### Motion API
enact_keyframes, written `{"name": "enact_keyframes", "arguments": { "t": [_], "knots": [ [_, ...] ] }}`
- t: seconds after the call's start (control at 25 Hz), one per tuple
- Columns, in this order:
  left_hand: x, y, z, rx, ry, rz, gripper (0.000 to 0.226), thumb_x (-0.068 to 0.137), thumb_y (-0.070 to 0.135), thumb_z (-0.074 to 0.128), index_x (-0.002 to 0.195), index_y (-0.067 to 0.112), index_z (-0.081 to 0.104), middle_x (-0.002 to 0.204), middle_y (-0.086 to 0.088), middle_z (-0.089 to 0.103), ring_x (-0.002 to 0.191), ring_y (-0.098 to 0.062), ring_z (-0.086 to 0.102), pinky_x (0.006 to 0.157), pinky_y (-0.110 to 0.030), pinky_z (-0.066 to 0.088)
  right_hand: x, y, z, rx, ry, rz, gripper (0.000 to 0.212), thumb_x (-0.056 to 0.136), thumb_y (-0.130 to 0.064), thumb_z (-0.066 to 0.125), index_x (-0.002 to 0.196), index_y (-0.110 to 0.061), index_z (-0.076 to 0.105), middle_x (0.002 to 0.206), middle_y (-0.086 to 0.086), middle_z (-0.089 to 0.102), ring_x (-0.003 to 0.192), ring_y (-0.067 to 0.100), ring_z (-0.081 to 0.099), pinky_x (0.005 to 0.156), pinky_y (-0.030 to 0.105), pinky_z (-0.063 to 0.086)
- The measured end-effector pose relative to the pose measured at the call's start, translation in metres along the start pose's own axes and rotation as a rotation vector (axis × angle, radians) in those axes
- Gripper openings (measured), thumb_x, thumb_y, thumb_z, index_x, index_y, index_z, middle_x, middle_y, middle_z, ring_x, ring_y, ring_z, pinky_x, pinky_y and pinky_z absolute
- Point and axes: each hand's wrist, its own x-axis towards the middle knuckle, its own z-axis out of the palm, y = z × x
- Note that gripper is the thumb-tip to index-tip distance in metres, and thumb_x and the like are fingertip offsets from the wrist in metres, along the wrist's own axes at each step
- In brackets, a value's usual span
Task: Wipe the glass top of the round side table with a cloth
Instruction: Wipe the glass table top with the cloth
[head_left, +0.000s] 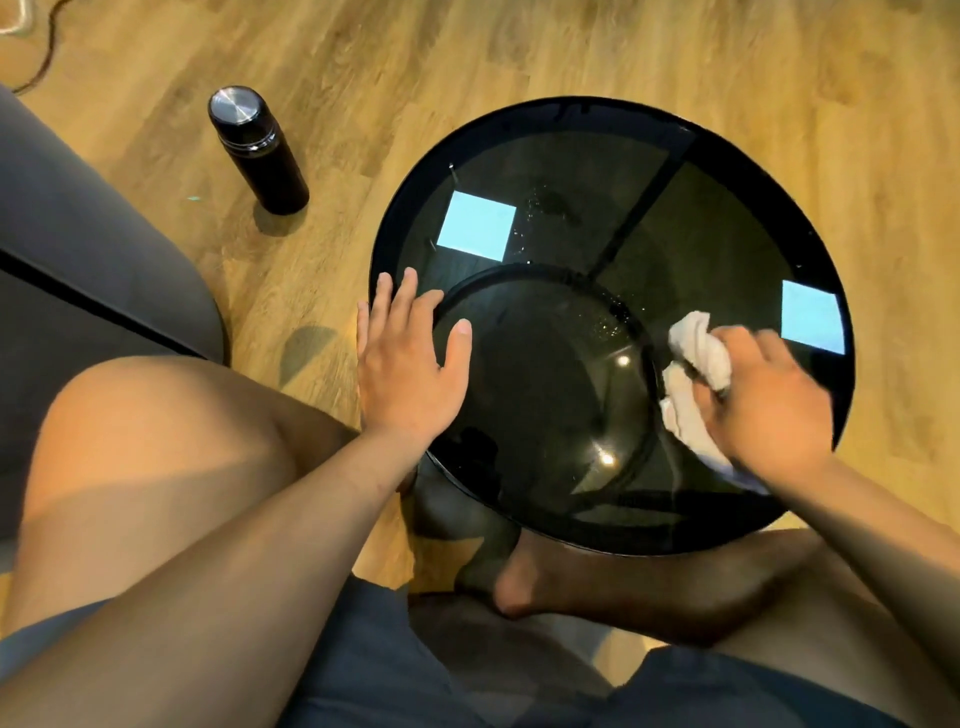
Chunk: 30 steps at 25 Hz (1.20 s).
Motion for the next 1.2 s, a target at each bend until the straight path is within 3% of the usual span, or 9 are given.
{"name": "enact_keyframes", "arguments": {
  "t": [0.16,0.28,0.44,0.6,0.76,0.88,1.04,1.2],
  "knots": [
    [0.001,0.001,-0.003,-0.005,-0.013,-0.026,0.052,0.097,0.051,0.035,0.138,0.022,0.051,0.16,-0.003,0.032,0.152,-0.021,0.012,0.124,-0.045,0.003,0.108,0.041,0.004,-0.01,0.054,0.21,0.049,0.081,-0.052,0.043,0.117,-0.019,0.047,0.114,0.019,0.055,0.096,0.044,0.057,0.08,0.049,0.05],
    [0.002,0.003,-0.004,-0.004,-0.015,-0.029,0.051,0.097,0.051,0.037,0.137,0.024,0.051,0.16,-0.002,0.031,0.153,-0.019,0.01,0.124,-0.047,0.005,0.165,-0.004,0.012,0.045,0.125,0.312,0.049,0.079,-0.046,0.046,0.118,-0.017,0.049,0.117,0.024,0.057,0.105,0.047,0.054,0.091,0.052,0.046],
    [0.0,0.002,-0.003,-0.007,-0.045,-0.043,0.051,0.097,0.053,0.037,0.139,0.025,0.05,0.161,0.0,0.029,0.153,-0.016,0.005,0.124,-0.043,-0.001,0.169,-0.064,0.016,0.054,0.124,0.055,0.04,0.088,-0.026,0.062,0.123,-0.011,0.048,0.116,0.026,0.055,0.102,0.048,0.054,0.086,0.049,0.042],
    [0.0,0.005,-0.004,0.009,-0.046,-0.05,0.053,0.097,0.054,0.034,0.14,0.027,0.048,0.162,0.001,0.028,0.153,-0.017,0.006,0.124,-0.044,0.0,0.132,-0.012,0.006,0.073,0.049,0.038,0.035,0.084,-0.025,0.061,0.115,-0.013,0.05,0.102,0.026,0.058,0.09,0.049,0.057,0.074,0.047,0.046],
    [-0.001,0.006,-0.006,-0.03,-0.058,-0.049,0.056,0.095,0.055,0.033,0.139,0.025,0.049,0.162,-0.001,0.028,0.153,-0.018,0.007,0.124,-0.047,0.004,0.01,0.038,-0.002,0.106,-0.058,0.073,0.04,0.08,-0.023,0.065,0.119,-0.02,0.055,0.101,0.017,0.061,0.089,0.04,0.059,0.071,0.039,0.042],
    [0.0,0.005,-0.006,-0.043,-0.056,-0.05,0.057,0.093,0.056,0.034,0.138,0.024,0.05,0.162,-0.002,0.027,0.153,-0.018,0.007,0.124,-0.048,0.005,-0.047,0.047,-0.008,0.05,-0.105,-0.089,0.034,0.078,-0.032,0.064,0.111,-0.02,0.064,0.097,0.008,0.063,0.085,0.031,0.063,0.065,0.033,0.045],
    [-0.001,0.005,-0.006,-0.04,-0.042,-0.038,0.06,0.092,0.057,0.032,0.137,0.023,0.051,0.161,-0.003,0.03,0.153,-0.02,0.011,0.123,-0.049,0.007,0.014,0.03,0.006,0.081,-0.069,-0.099,0.037,0.078,-0.033,0.064,0.113,-0.02,0.059,0.1,0.007,0.057,0.086,0.035,0.06,0.071,0.037,0.046],
    [-0.001,0.003,-0.003,-0.013,-0.03,-0.02,0.057,0.094,0.056,0.034,0.137,0.023,0.052,0.16,-0.003,0.031,0.152,-0.021,0.012,0.123,-0.051,0.009,0.127,-0.013,0.016,0.061,0.106,-0.06,0.036,0.085,-0.031,0.062,0.116,-0.015,0.054,0.107,0.016,0.055,0.094,0.039,0.056,0.075,0.039,0.041]
  ]
}}
